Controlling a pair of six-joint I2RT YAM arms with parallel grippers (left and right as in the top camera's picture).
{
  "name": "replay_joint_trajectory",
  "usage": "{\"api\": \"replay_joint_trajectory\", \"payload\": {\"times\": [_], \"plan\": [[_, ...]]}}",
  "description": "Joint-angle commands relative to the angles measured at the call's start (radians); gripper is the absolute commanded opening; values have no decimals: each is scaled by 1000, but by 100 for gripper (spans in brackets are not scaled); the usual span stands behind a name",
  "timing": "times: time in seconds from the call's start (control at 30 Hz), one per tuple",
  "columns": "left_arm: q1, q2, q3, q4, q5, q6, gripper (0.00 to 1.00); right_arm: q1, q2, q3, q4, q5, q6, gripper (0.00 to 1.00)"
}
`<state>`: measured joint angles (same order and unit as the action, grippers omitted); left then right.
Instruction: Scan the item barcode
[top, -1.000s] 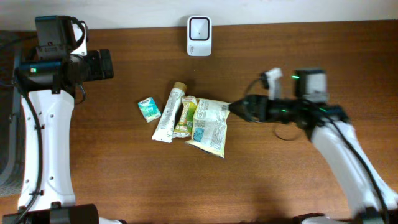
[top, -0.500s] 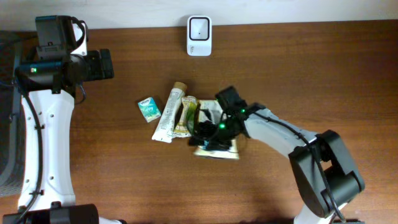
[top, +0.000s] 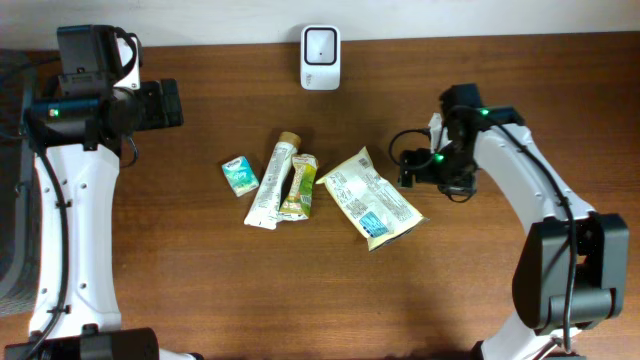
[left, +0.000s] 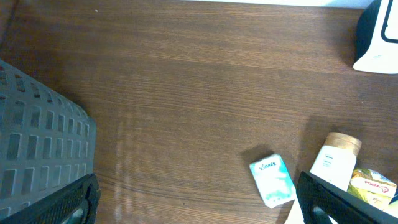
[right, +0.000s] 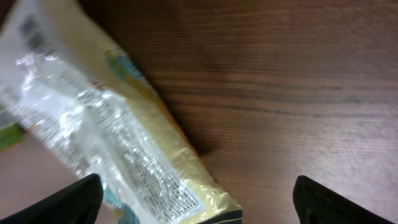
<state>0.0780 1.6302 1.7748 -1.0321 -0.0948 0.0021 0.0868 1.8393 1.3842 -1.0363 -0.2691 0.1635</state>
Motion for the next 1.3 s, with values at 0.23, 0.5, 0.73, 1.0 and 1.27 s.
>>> {"api": "replay_joint_trajectory", "payload": {"times": [0.23,0.5,0.73,1.0,1.27], "plan": [[2,-16,3,1,-7,-10,99,163,0,11,-79,-435,-259,95],[2,-16,3,1,-7,-10,99,444,2,-66,21,-22,67,95],[2,-17,3,1,-7,-10,99,397,2,-126,-23,26,66,95],[2,-17,3,1,-7,-10,99,230,2,-121,9,309,85,95],[2,-17,3,1,-7,-10,99,-4,-39,3,0,-20,-29,97]]}}
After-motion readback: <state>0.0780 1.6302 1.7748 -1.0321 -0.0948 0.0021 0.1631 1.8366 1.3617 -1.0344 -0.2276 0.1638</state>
